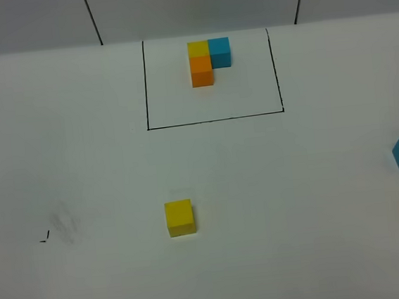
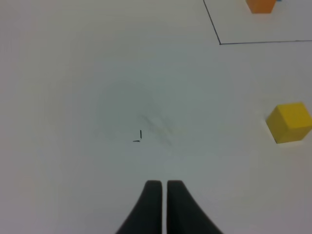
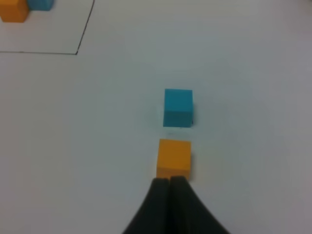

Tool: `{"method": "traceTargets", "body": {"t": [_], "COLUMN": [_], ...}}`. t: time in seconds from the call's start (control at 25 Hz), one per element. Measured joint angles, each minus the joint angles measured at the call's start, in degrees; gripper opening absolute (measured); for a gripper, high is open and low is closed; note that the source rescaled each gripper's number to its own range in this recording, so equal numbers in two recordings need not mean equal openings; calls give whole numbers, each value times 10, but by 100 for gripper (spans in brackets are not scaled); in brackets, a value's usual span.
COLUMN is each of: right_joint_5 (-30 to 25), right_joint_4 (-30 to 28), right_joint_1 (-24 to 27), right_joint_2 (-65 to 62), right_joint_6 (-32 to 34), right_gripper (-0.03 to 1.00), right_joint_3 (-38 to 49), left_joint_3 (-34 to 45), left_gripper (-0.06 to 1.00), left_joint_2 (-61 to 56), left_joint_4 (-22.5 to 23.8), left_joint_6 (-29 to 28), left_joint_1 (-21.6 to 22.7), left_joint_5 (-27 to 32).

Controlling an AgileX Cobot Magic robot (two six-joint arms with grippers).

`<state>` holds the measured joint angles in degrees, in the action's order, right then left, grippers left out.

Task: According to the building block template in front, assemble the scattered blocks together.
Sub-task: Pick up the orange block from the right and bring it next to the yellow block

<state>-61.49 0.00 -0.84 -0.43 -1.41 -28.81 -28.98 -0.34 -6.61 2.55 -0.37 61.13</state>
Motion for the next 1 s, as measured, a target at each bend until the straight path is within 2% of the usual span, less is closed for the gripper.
{"method": "traceTargets", "body": {"t": [1.0], "right_joint_5": [0], "right_joint_4": [0], "right_joint_1": [0], "right_joint_2": [0], "right_joint_6": [0], "right_gripper": [0], "right_joint_3": [0], "left_joint_3": [0], "left_gripper": [1], "left_joint_2": [0], "left_joint_4": [0], "left_joint_6": [0], "left_joint_1": [0], "left_joint_5": [0]}}
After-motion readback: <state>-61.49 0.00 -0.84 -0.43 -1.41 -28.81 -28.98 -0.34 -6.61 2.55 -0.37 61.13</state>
